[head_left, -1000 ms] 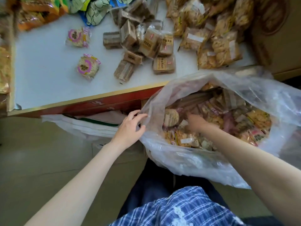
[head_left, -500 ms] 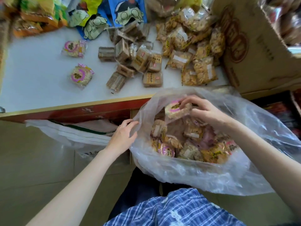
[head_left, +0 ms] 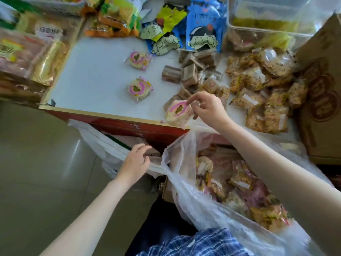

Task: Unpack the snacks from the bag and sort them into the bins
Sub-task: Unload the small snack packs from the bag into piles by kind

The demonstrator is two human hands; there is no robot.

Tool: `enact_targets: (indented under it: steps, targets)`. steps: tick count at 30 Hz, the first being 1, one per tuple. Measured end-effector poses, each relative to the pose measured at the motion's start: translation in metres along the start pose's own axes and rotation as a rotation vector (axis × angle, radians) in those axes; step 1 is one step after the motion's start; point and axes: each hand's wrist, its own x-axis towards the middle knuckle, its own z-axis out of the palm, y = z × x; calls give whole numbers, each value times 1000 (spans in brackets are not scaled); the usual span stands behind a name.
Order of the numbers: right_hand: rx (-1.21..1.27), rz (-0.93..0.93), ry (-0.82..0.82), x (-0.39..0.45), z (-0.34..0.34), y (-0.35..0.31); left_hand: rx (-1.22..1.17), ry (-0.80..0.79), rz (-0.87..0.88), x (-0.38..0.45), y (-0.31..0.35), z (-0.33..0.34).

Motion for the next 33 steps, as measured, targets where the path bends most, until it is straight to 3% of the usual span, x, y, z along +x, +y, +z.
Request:
enact_targets:
  steps: [3,7,10,14,18,23,27,30,33]
  targets:
    - [82,94,60,45,33,-22,-35,28,-46,-1,-18,-10]
    - [344,342,11,102,84,-25,-50,49,-91,2,-30,-23]
    - [431,367,5,131,102,-28,-48,54,-107,9,-36,-31]
    - [503,378,-196,127,102,-27,-34,40,-70,19,-34,-32]
    - [298,297,-199,85,68,-2,-64,-19,-7,25,-16,-23]
    - [333,202,-146,-24,-10,34,-70,-114,148,26,14,-2]
    - [92,258,-196,-99,-17,86,1,-283,160,28,35,19]
    - [-121,439,-341,-123,11,135,48,-320,174,28,48,29]
    - [-114,562,-440,-124,40,167,88,-312,170,29,55,32]
